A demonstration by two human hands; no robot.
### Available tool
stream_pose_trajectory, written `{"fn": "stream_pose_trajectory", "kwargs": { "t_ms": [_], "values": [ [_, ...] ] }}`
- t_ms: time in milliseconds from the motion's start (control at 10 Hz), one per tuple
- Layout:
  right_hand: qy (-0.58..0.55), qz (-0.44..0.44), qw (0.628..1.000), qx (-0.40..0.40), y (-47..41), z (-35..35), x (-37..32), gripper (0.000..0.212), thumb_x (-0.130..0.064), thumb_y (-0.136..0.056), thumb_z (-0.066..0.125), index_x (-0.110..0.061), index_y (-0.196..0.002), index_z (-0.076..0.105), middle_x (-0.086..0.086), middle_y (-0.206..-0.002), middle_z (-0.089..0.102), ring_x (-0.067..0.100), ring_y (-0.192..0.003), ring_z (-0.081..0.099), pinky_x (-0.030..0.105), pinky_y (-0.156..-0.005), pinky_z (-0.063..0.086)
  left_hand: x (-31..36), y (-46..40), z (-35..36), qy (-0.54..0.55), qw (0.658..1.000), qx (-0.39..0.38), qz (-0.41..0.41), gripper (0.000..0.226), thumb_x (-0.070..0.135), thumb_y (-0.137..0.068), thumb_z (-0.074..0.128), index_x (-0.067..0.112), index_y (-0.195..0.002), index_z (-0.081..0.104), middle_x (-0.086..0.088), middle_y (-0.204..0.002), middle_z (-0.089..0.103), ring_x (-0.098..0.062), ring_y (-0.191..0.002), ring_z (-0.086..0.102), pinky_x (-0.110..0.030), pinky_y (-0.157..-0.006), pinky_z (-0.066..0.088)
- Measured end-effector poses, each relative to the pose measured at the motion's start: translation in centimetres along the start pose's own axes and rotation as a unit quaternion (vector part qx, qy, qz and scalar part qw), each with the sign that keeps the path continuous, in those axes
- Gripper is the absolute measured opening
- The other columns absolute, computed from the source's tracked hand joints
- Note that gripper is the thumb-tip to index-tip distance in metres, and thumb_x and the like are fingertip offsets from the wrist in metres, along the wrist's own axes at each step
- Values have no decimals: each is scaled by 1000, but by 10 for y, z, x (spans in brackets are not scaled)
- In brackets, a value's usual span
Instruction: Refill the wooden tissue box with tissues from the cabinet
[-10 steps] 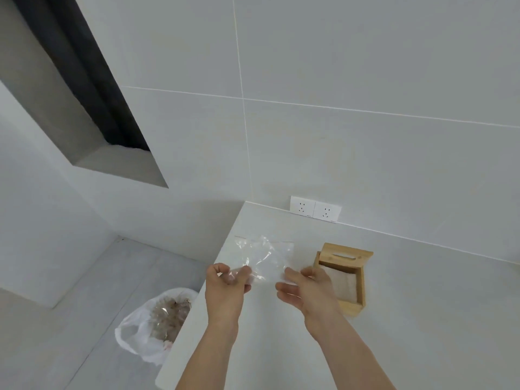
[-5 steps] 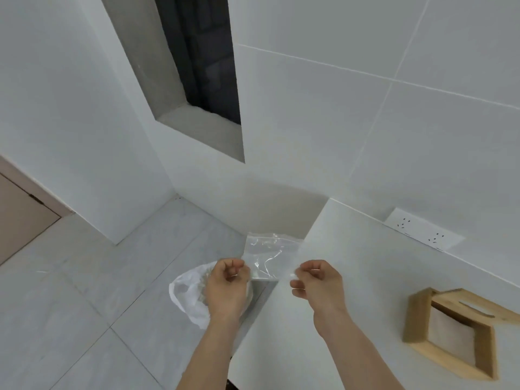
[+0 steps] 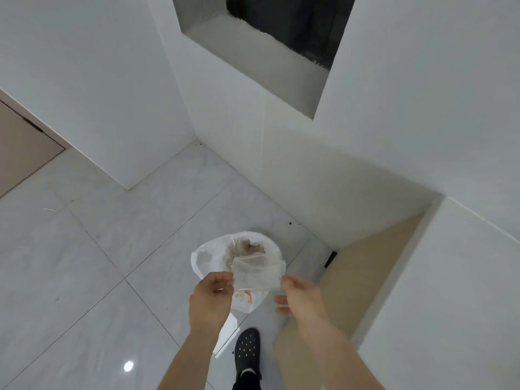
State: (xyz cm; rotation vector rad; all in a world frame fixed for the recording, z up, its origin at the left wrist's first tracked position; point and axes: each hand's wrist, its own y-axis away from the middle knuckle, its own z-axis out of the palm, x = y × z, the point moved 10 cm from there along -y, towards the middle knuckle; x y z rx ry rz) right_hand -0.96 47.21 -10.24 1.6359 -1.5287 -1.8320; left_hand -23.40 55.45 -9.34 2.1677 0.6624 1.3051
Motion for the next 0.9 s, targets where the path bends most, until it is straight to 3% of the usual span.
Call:
{"fn": "stream_pose_trajectory", "kwargs": {
  "t_ms": [100,200,300,400,500,600,700,800,900],
  "values": [
    [41,46,998,7,-36,19,25,14,-25,-93,60,-27,-79,62,9,-88,73,23,-69,74,24,-49,57,-31,-41,12,-35,999,-18,-26,30,6,-86,62,34,-92,74,10,-96,78,-19,-91,73,-44,-91,59],
    [62,67,996,6,-69,36,43,18,-21,-95,59,-27,-78,59,11,-93,71,22,-72,69,17,-37,49,-60,-76,25,-69,996,-33,-43,31,9,-86,62,38,-93,71,15,-98,77,-16,-87,73,-39,-84,59],
    [85,85,993,4,-99,50,57,6,-23,-96,59,-23,-90,62,14,-95,71,21,-73,67,16,-35,48,-79,-106,39,-94,994,-39,-43,31,11,-88,62,41,-94,68,21,-100,74,-3,-82,71,-28,-72,54],
    [98,93,991,5,-131,62,63,14,-25,-95,59,-18,-107,63,13,-99,70,22,-76,68,15,-35,48,-91,-137,53,-111,992,-42,-43,30,13,-90,61,40,-101,67,23,-104,73,5,-81,67,-28,-74,53],
    [97,103,990,-10,-163,78,70,31,-28,-94,60,-18,-124,61,9,-120,64,20,-76,69,28,-57,62,-102,-168,69,-122,990,-54,-38,29,16,-92,61,36,-113,66,18,-111,72,3,-84,66,-29,-77,51],
    [111,114,987,-29,-183,90,78,46,-29,-93,61,-24,-138,52,0,-139,50,19,-94,63,27,-69,61,-112,-189,82,-152,984,-86,-35,36,25,-93,63,38,-127,58,12,-114,65,-10,-103,64,-30,-81,47],
    [144,99,984,-37,-187,86,80,52,-30,-93,59,-25,-144,45,-3,-135,50,13,-87,59,35,-89,57,-117,-192,84,-187,976,-95,-51,41,33,-93,62,39,-133,54,4,-114,62,-8,-91,61,-32,-82,47],
    [205,53,976,-43,-179,73,68,54,-36,-92,57,-25,-144,46,-1,-145,48,17,-115,56,31,-99,47,-107,-181,78,-192,976,-92,-47,45,37,-93,62,38,-137,53,1,-130,64,-16,-118,61,-37,-94,52],
    [265,-2,963,-42,-160,60,43,56,-40,-92,58,-24,-145,45,-1,-150,44,16,-126,49,19,-89,35,-73,-164,74,-191,977,-90,-10,46,39,-94,61,38,-139,51,4,-136,61,-18,-126,59,-37,-94,51]
  ]
}}
